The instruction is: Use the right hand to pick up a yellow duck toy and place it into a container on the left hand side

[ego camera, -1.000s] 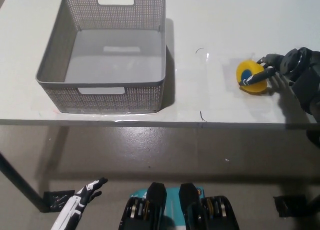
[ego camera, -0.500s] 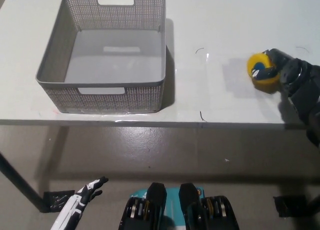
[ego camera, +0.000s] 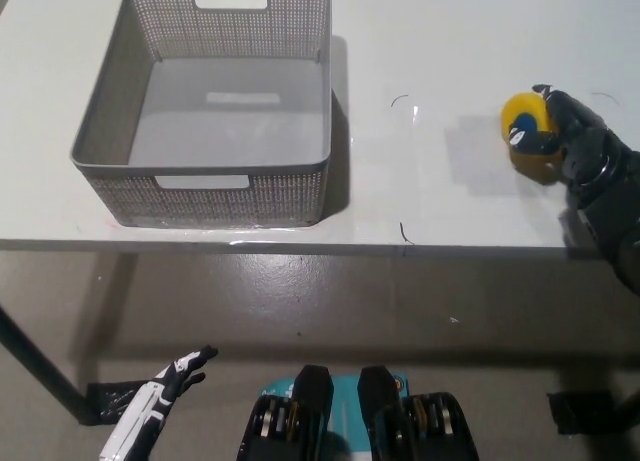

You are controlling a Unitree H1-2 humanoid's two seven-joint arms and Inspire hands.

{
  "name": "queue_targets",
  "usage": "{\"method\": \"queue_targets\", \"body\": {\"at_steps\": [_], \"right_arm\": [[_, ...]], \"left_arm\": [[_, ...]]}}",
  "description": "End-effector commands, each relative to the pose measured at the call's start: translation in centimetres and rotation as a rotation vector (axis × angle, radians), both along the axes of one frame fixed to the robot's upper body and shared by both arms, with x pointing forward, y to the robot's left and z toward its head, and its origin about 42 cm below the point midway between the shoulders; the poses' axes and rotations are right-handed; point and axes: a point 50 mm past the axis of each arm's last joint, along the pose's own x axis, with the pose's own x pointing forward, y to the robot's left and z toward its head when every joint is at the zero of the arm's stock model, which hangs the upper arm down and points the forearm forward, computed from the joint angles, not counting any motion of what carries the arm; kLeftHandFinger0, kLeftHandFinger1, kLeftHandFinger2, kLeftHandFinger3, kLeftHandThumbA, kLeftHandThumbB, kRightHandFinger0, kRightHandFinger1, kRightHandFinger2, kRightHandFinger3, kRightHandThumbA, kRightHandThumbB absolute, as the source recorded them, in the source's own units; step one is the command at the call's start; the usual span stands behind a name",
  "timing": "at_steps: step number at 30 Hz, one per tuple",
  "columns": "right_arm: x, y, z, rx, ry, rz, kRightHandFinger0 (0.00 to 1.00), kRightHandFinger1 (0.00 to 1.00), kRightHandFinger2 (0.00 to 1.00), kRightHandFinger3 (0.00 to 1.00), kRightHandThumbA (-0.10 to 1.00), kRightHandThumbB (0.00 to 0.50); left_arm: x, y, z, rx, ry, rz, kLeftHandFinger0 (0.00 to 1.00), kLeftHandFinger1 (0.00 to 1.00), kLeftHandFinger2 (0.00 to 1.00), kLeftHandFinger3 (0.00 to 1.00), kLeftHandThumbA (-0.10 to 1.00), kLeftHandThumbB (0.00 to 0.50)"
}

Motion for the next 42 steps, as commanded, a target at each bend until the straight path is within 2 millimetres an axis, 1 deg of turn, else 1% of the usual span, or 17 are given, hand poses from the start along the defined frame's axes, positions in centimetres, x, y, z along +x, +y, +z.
{"method": "queue_targets", "body": {"at_steps": [1, 4, 9, 10, 13, 14, 17, 21, 25, 28, 30, 32, 37, 38, 40, 41, 42], "right_arm": [[1.3, -0.4, 4.9, 0.04, -0.209, -0.008, 0.08, 0.56, 0.89, 0.88, -0.1, 0.17], [1.8, -0.1, 6.8, 0.07, -0.277, -0.003, 0.11, 0.58, 0.9, 0.86, -0.1, 0.183], [2.5, 1.6, 10.7, 0.106, -0.423, 0.035, 0.0, 0.45, 0.82, 0.83, -0.1, 0.175], [2.5, 1.7, 10.8, 0.107, -0.426, 0.036, 0.0, 0.42, 0.8, 0.84, -0.1, 0.135], [2.9, 3.7, 13.9, 0.161, -0.496, 0.083, 0.04, 0.52, 0.92, 1.0, -0.1, 0.144], [3.0, 4.3, 14.7, 0.166, -0.524, 0.102, 0.03, 0.52, 0.91, 1.0, -0.1, 0.145], [3.1, 6.2, 16.9, 0.185, -0.574, 0.146, 0.0, 0.46, 0.81, 0.91, -0.1, 0.151], [3.0, 8.1, 18.8, 0.2, -0.621, 0.188, 0.0, 0.39, 0.79, 0.86, -0.1, 0.161], [2.4, 11.9, 21.3, 0.236, -0.686, 0.282, 0.0, 0.39, 0.79, 0.86, -0.1, 0.154], [1.8, 14.0, 22.3, 0.257, -0.732, 0.317, 0.0, 0.3, 0.7, 0.86, -0.1, 0.176], [1.2, 16.1, 22.9, 0.292, -0.749, 0.363, 0.0, 0.33, 0.78, 0.95, -0.1, 0.164], [0.5, 18.6, 23.4, 0.309, -0.766, 0.408, 0.0, 0.38, 0.82, 0.96, -0.1, 0.163], [-0.8, 23.0, 23.3, 0.338, -0.767, 0.481, 0.0, 0.4, 0.81, 0.98, -0.1, 0.175], [-1.3, 25.0, 22.9, 0.338, -0.748, 0.51, 0.04, 0.4, 0.76, 0.9, -0.1, 0.204], [-1.8, 26.4, 22.5, 0.325, -0.749, 0.526, 0.0, 0.3, 0.62, 0.79, -0.1, 0.208], [-2.1, 27.4, 22.1, 0.308, -0.756, 0.539, 0.0, 0.23, 0.57, 0.75, -0.1, 0.199], [-2.2, 27.6, 22.0, 0.302, -0.758, 0.543, 0.0, 0.23, 0.59, 0.75, -0.1, 0.198]], "left_arm": [[0.3, 0.6, 1.2, 0.012, -0.046, -0.013, 1.0, 1.0, 1.0, 1.0, 1.0, 0.294], [0.4, 0.6, 1.3, 0.018, -0.045, -0.014, 1.0, 1.0, 1.0, 1.0, 1.0, 0.294], [0.4, 0.6, 1.3, 0.014, -0.044, -0.013, 1.0, 1.0, 1.0, 1.0, 1.0, 0.284], [0.4, 0.5, 1.3, 0.013, -0.044, -0.013, 1.0, 1.0, 1.0, 1.0, 1.0, 0.285], [0.3, 0.5, 1.2, 0.016, -0.04, -0.01, 1.0, 1.0, 1.0, 1.0, 1.0, 0.286], [0.2, 0.5, 1.2, 0.018, -0.039, -0.009, 1.0, 1.0, 1.0, 1.0, 1.0, 0.28], [-0.1, 0.5, 1.0, 0.02, -0.03, -0.006, 1.0, 1.0, 1.0, 1.0, 1.0, 0.282], [-0.1, 0.5, 1.0, 0.029, -0.033, -0.014, 1.0, 1.0, 1.0, 1.0, 1.0, 0.271], [0.0, 0.4, 1.0, 0.024, -0.037, -0.02, 1.0, 1.0, 1.0, 1.0, 1.0, 0.27], [0.1, 0.4, 1.1, 0.029, -0.042, -0.027, 1.0, 1.0, 1.0, 1.0, 1.0, 0.254], [0.0, 0.5, 1.1, 0.027, -0.034, -0.027, 1.0, 1.0, 1.0, 1.0, 1.0, 0.269], [-0.1, 0.6, 1.1, 0.028, -0.025, -0.031, 1.0, 1.0, 1.0, 1.0, 1.0, 0.267], [0.1, 0.5, 1.2, 0.024, -0.022, -0.028, 1.0, 1.0, 1.0, 1.0, 1.0, 0.278], [0.2, 0.5, 1.1, 0.027, -0.029, -0.031, 1.0, 1.0, 1.0, 1.0, 1.0, 0.27], [0.3, 0.4, 1.0, 0.028, -0.028, -0.032, 1.0, 1.0, 1.0, 1.0, 1.0, 0.272], [0.2, 0.3, 1.0, 0.026, -0.021, -0.031, 1.0, 1.0, 1.0, 1.0, 1.0, 0.283], [0.2, 0.2, 1.0, 0.025, -0.018, -0.032, 1.0, 1.0, 1.0, 1.0, 1.0, 0.284]]}}
